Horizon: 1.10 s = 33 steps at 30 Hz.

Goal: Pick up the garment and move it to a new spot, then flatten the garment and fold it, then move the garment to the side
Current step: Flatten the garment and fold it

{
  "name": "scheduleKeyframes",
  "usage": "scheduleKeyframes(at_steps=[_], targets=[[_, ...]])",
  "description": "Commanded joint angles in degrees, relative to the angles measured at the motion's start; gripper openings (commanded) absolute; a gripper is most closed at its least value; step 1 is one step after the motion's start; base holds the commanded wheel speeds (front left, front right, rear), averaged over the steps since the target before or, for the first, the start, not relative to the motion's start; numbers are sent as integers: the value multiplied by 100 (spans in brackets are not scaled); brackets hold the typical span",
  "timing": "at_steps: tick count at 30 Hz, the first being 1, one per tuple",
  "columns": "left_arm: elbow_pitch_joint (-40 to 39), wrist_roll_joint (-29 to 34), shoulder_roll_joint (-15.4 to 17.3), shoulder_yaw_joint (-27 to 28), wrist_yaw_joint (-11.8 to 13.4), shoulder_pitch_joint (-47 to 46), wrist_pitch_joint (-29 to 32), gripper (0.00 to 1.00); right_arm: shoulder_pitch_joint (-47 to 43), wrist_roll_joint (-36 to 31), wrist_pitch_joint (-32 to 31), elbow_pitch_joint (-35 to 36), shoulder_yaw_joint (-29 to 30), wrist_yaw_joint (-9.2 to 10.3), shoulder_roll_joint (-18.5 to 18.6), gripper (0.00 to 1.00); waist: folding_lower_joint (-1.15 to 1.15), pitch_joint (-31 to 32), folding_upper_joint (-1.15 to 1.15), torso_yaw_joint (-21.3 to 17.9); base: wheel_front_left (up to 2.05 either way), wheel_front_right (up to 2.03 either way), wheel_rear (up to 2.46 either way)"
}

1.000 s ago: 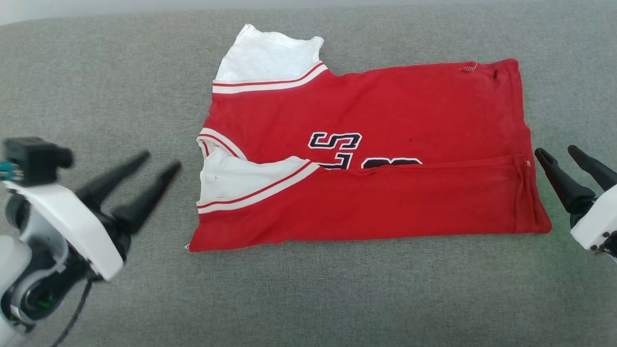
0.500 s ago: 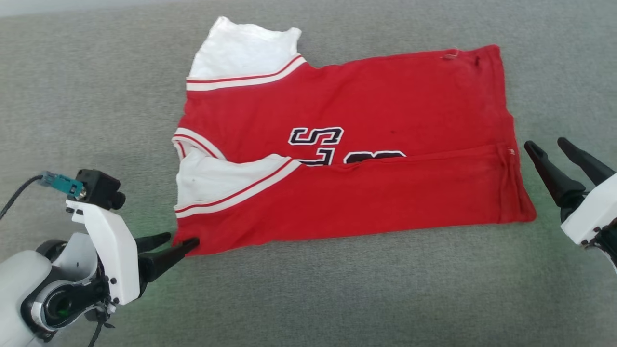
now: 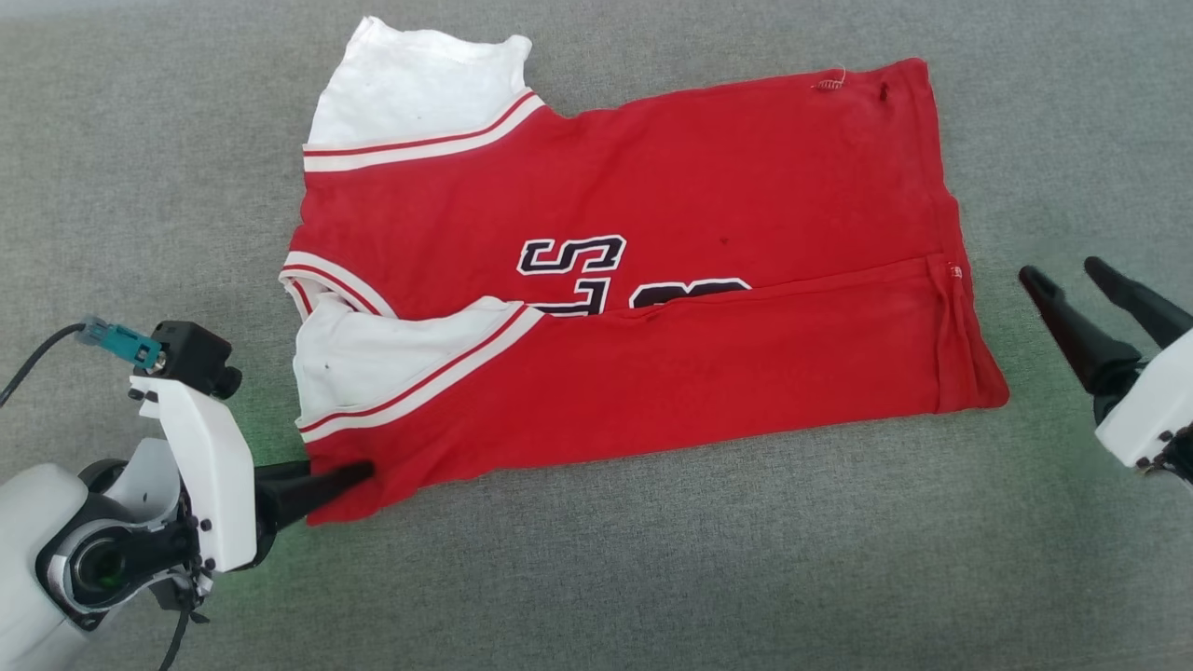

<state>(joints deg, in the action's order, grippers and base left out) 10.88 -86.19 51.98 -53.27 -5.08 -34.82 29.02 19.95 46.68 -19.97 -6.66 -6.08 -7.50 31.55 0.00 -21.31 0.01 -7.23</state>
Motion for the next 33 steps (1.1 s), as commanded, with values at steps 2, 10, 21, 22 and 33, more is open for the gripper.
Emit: scheduleKeyframes(at_steps=[2,10,21,22,33], targets=[[139,65,-303,-170,-17,81,2,0,40,-16,-193,79,-126,3,99,100,0,-32,-1,-4,0,0,0],[226,235,-473,-117,-137,-108,-209,0,31,52,-1557,139,-550,3,531,100,0,-164,-1,111,0,0,0],[293,469,-721,-130,-198,-285,-504,0,527,-188,-2608,-266,-1235,6,581,94,0,-329,-1,301,0,0,0],[304,487,-750,-147,-203,-289,-508,0,542,-222,-2606,-357,-1270,11,579,46,0,-322,-1,324,0,0,0],[179,451,-661,-174,-228,-13,-827,0,209,-9,-2269,-363,-1203,3,621,0,0,-25,-1,465,0,0,0]])
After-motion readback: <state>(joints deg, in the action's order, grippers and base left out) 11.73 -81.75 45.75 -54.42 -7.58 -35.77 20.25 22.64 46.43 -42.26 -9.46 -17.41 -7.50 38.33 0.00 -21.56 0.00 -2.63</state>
